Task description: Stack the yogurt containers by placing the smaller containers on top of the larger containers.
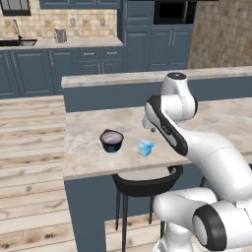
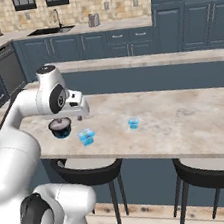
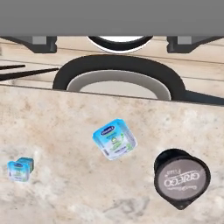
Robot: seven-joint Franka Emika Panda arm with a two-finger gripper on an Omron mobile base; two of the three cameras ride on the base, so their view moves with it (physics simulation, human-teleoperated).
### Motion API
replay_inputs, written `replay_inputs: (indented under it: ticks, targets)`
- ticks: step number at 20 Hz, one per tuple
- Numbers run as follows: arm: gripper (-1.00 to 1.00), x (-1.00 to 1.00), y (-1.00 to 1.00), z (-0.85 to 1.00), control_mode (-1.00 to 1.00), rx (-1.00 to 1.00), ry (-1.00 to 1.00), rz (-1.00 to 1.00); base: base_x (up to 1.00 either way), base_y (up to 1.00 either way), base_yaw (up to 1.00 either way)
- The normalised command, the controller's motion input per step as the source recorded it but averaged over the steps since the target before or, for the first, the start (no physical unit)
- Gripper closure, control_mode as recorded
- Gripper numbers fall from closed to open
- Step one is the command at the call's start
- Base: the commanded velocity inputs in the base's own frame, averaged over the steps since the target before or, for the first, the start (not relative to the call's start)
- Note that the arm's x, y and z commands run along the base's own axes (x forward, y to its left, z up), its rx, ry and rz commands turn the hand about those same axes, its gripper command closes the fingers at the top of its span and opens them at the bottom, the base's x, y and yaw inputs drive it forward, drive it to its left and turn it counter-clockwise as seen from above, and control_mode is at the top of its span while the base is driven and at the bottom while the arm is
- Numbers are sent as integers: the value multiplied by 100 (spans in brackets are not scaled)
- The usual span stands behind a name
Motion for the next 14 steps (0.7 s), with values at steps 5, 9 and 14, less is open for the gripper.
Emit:
replay_inputs:
  ticks: [5,9,14]
  targets:
    - [-100,21,-6,-6,-100,0,3,0,0,0,0]
    - [-100,9,-5,-9,-100,0,0,3,0,0,0]
    - [-100,5,-1,-14,-100,1,0,3,0,0,0]
